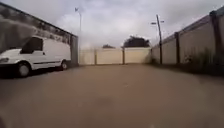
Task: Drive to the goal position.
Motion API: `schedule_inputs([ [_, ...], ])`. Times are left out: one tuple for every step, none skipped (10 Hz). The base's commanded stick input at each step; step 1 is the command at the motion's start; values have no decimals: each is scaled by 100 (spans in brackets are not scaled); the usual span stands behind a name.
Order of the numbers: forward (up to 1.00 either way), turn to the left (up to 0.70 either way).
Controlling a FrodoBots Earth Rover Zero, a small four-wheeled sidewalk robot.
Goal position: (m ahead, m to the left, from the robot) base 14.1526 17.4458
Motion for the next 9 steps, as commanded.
schedule_inputs([
  [70, 0],
  [70, 0],
  [70, 0],
  [70, 0],
  [70, 0],
  [70, 0],
  [70, 0],
  [70, 0],
  [70, 0],
])
